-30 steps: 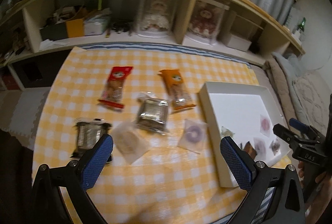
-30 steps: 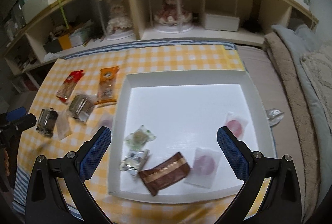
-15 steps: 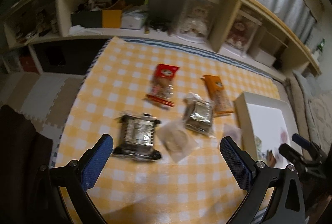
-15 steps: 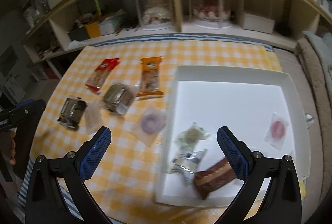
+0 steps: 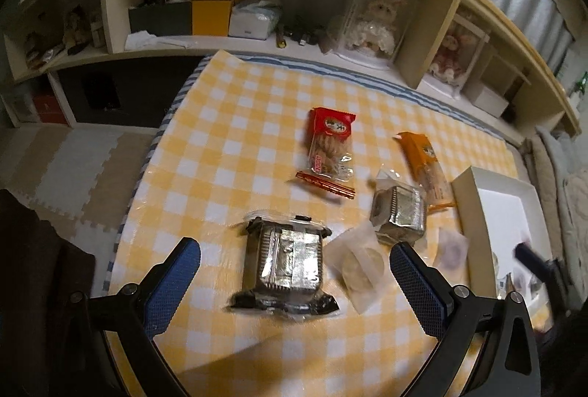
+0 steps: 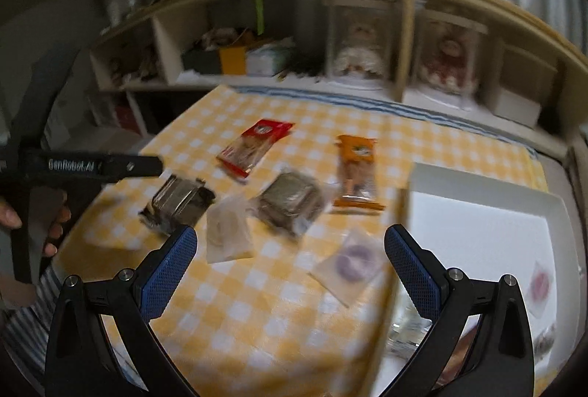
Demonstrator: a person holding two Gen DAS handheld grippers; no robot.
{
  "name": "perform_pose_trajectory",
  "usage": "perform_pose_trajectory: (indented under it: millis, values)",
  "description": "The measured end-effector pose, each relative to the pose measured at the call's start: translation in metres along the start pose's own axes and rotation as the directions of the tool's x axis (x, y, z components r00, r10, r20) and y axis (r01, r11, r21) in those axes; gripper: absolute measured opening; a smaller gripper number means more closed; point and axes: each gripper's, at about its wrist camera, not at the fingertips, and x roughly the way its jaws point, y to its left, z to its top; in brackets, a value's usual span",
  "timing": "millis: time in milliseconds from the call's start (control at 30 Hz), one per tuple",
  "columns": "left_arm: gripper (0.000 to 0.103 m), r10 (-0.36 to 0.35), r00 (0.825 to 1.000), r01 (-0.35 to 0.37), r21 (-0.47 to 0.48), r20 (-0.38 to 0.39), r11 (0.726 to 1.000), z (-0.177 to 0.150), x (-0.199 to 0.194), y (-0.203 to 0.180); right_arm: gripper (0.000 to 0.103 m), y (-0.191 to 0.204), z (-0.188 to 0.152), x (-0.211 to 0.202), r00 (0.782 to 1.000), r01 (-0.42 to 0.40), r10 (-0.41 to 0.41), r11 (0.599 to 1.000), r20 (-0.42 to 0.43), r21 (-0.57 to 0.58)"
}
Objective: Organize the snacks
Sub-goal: 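Grasp the foil-wrapped dark cake with the left gripper while the right grasps the yellow-ring pouch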
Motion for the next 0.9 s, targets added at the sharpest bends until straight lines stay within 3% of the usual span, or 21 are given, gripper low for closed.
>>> perform_pose_trajectory:
  millis: [233,333,467,600,733,900]
  values:
    - [0.103,-0.001,0.998,-0.002,-0.036,-0.063,0.999,0.007,0.031,0.005,0.103,0.035,-0.011,0.055,0.995,-0.051,0.039,0.99,-0.093,-0.131]
    - [0.103,-0.025,0.996,0.023,-0.03,-0.083,0.999,0.01,0.043,0.004,0.103,0.038,-0.012,0.077,0.991,-0.055,0.038,0.989,-0.125,-0.134]
    - [0.103,-0.004,0.996,0.006,0.016,-0.094,1.0,0.012,0.054,0.002,0.103,0.044,-0.009,0.093,0.99,-0.079,0.061,0.987,-0.125,-0.137]
    - [0.088,-0.008,0.994,0.009,0.009,-0.114,1.0,0.012,0.065,0.003,0.101,0.052,-0.007,0.101,0.991,-0.084,0.064,0.982,-0.116,-0.171]
    - [0.081,-0.006,0.991,0.007,0.009,-0.137,1.0,0.01,0.074,0.003,0.086,0.058,-0.007,0.109,0.993,-0.068,0.047,0.976,-0.105,-0.205]
    - [0.078,0.015,0.986,-0.009,0.034,-0.164,0.999,0.005,0.089,-0.005,0.078,0.058,-0.01,0.118,0.991,-0.061,0.031,0.973,-0.133,-0.223]
